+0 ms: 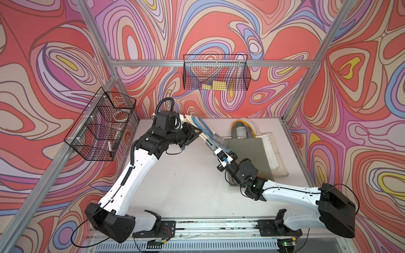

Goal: Put away the canvas bag
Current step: Press the canvas bag.

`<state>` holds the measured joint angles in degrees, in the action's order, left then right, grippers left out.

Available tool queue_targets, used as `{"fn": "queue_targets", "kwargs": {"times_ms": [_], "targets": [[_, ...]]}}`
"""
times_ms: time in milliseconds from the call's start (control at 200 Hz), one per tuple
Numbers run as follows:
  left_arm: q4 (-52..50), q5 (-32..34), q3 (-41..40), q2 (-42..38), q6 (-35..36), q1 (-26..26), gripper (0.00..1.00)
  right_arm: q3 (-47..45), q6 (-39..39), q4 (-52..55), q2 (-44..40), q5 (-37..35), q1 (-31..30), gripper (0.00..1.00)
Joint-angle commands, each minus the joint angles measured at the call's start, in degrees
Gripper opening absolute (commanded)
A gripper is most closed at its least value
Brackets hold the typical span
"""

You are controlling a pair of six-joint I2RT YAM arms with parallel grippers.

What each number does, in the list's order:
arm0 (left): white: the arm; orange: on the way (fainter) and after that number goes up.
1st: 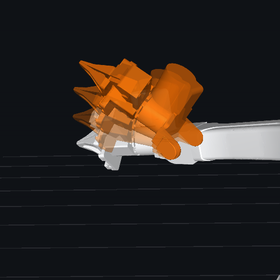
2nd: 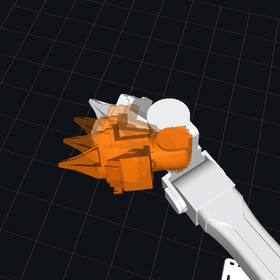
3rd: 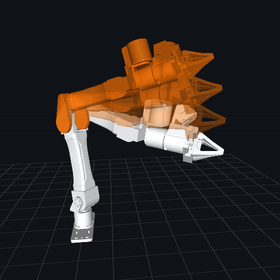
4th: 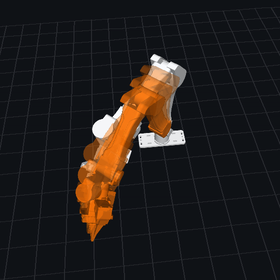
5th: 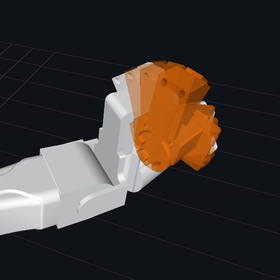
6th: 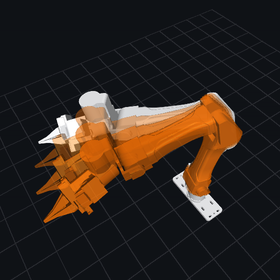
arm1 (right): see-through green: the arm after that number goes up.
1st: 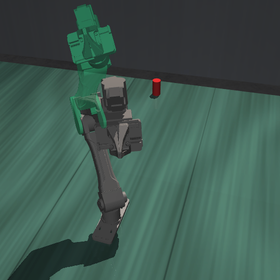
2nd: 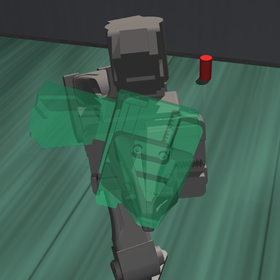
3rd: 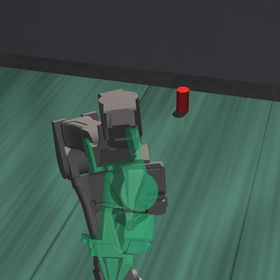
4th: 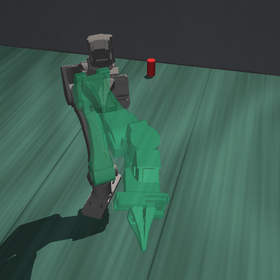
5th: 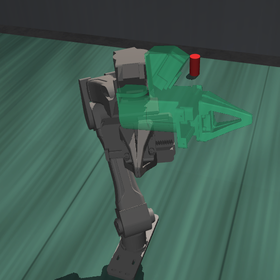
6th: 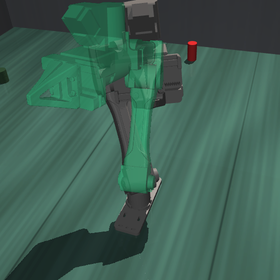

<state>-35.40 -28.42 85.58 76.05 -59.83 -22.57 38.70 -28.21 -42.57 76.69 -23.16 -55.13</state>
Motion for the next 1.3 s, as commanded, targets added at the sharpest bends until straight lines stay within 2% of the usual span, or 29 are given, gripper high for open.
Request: {"fn": "queue_targets", "kwargs": {"times_ms": [0, 195, 300, 386, 486, 646, 701, 781, 956, 1042, 1092, 1172, 1292], "targets": [[-5.1, 3.5, 1.9, -0.3, 2.2, -1.9, 0.68, 4.3, -5.4, -2.0, 3.5, -5.6, 0.1, 0.0], [-6.4, 12.6, -0.4, -1.8, 1.3, -7.8, 0.73, 6.6, -7.4, -3.5, 6.6, -3.6, -0.3, 0.0], [-4.5, 14.7, -3.2, -2.4, -1.4, -8.9, 0.73, 7.1, -8.6, -3.1, 7.1, -2.4, -1.2, 0.0], [-2.3, 15.2, -5.6, -2.8, -2.9, -9.1, 0.7, 7.2, -9.5, -3.2, 7.2, -2.5, -1.5, 0.0], [-1.6, 15.5, -6.5, -2.7, -3.2, -9.1, 0.58, 6.3, -9.8, -4.7, 6.9, -2.3, -1.8, 0.0], [1.1, 15.1, -7.8, -2.4, -3.4, -9.1, 0.27, 5.9, -9.1, -4.1, 5.9, -0.2, -2.0, 0.0], [1.7, 14.9, -7.6, -2.0, -2.7, -9.1, 0.12, 5.4, -8.0, -4.7, 5.6, 0.8, -2.0, 0.0], [2.4, 14.4, -6.6, -1.3, -0.8, -9.0, 0.0, 3.6, -7.1, -6.3, 5.3, 2.7, -2.0, 0.06], [3.3, 10.2, -2.8, 0.0, 1.8, -7.4, 0.0, 0.8, -2.3, -7.0, 4.7, 1.3, -1.6, 0.25], [4.2, 6.4, -0.5, 0.4, 3.1, -6.3, 0.0, -1.0, 3.7, -6.3, 3.1, 2.8, 1.2, 0.4], [2.5, 4.7, 1.9, 1.1, 4.2, -5.8, 0.0, -2.0, 7.2, -6.1, 1.7, 5.0, 3.4, 0.54], [1.0, 2.2, 4.7, 1.9, 5.6, -5.4, 0.0, -2.4, 8.8, -4.9, 0.4, 6.8, 5.5, 0.66], [2.1, -3.1, 6.2, 2.5, 6.0, -4.7, 0.0, -1.1, 5.4, -2.3, 0.7, 7.2, 6.4, 0.71]]}}
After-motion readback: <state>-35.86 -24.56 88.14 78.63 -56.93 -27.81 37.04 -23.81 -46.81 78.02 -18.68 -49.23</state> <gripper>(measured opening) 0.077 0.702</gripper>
